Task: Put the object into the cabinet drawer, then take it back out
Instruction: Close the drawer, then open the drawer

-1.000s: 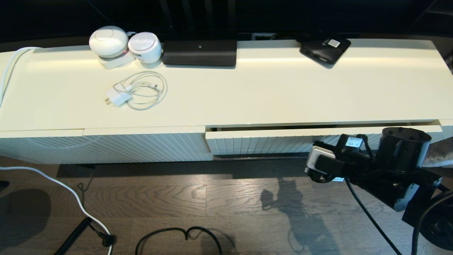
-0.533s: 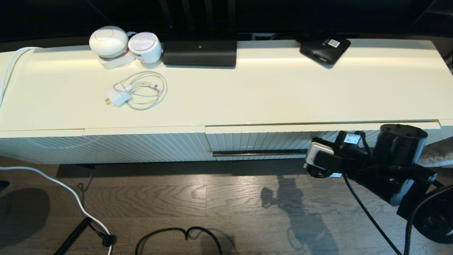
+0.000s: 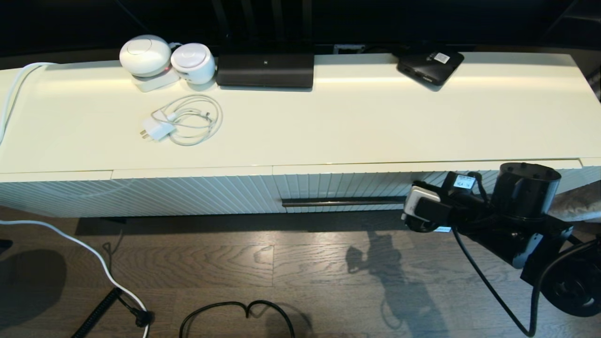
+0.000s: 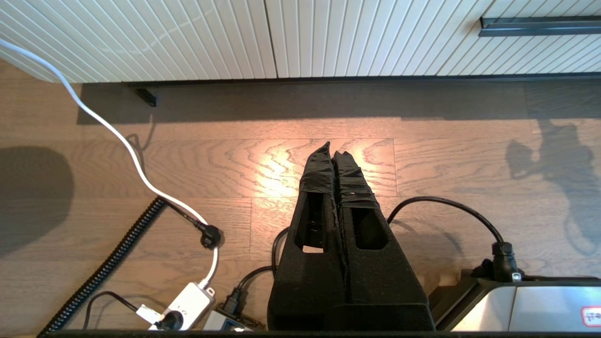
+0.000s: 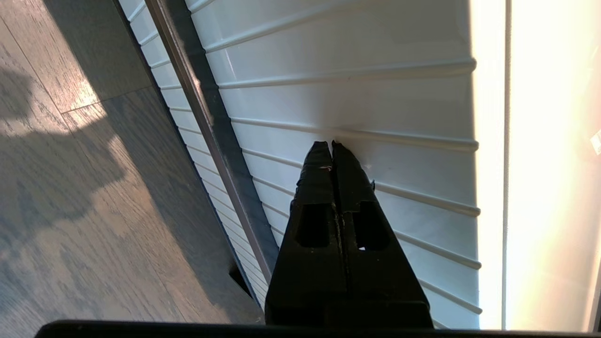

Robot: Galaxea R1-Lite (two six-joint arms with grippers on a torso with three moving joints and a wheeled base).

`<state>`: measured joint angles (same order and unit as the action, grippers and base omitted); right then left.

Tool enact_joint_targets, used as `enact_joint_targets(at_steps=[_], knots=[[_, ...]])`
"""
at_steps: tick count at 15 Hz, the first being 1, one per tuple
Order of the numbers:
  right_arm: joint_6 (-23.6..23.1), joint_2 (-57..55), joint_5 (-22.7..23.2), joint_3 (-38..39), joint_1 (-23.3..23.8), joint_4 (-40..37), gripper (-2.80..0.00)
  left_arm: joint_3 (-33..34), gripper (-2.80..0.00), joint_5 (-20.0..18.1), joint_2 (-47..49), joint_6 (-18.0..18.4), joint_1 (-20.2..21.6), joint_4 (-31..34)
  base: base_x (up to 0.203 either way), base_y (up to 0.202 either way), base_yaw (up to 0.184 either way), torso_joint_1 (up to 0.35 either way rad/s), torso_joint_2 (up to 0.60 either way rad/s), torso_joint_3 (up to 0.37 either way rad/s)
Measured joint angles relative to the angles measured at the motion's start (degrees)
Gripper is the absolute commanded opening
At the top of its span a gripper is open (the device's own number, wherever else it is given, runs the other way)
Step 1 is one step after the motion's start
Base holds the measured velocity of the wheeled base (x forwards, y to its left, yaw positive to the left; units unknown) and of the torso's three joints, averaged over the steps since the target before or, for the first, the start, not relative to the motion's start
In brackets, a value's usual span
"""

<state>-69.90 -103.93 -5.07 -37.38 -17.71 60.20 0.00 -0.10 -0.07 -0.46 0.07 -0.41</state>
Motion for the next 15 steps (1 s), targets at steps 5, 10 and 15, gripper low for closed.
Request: enact_joint_targets(at_steps=[5,10,15], knots=[[1.02,6.28,-0.63,1.67,0.55,-7.91,-2.8,0.0,-2.8,0.0,0.0,0.0,0.02,0.0,0.0,0.0,0.0,0.0,0.0,0.0],[3.56,21.45,-0.74,5.26,0.74,-25.25,-2.8,0.0,-2.8,0.0,0.0,-0.05,-0.05,0.0,0.0,0.0,0.0,0.0,0.0,0.0],[-0.21,38.29,-0.12,13.72,0.52,-33.09,-2.8,0.0,-2.8,0.0,0.0,0.0,0.0,0.0,0.0,0.0,0.0,0.0,0.0,0.0]])
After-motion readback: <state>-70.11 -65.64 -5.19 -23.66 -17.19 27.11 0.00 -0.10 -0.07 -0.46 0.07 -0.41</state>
